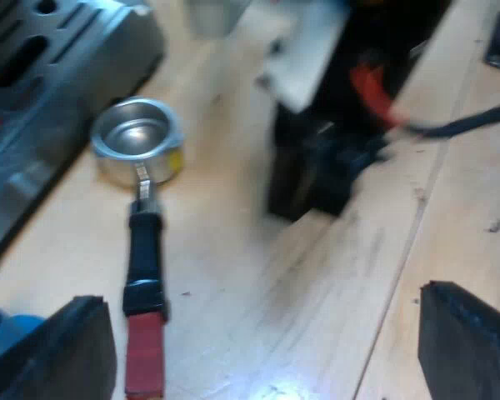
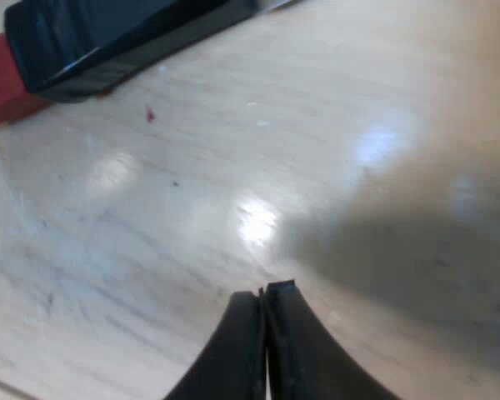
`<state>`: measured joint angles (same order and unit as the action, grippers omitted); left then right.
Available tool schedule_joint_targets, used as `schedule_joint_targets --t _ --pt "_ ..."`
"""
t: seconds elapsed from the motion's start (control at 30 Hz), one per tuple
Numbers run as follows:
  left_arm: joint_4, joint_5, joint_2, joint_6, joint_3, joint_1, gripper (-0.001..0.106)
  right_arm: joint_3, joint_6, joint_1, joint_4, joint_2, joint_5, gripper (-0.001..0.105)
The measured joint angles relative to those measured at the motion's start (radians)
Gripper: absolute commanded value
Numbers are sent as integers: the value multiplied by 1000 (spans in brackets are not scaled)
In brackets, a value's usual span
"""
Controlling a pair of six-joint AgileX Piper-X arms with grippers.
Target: Put the handle in the coffee machine
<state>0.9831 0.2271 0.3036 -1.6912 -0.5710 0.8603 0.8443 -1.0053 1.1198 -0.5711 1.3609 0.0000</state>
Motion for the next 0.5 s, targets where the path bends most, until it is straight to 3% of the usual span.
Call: schedule_joint_targets --t 0.17,0.3,0.5 --pt "0 -28 0 0 0 0 75 0 -12 0 -86 -85 41 0" --pt "0 -75 0 0 0 0 75 0 -57 0 -149 -188 107 0" --pt "0 -79 0 0 0 0 75 0 -82 0 -158 -289 173 0"
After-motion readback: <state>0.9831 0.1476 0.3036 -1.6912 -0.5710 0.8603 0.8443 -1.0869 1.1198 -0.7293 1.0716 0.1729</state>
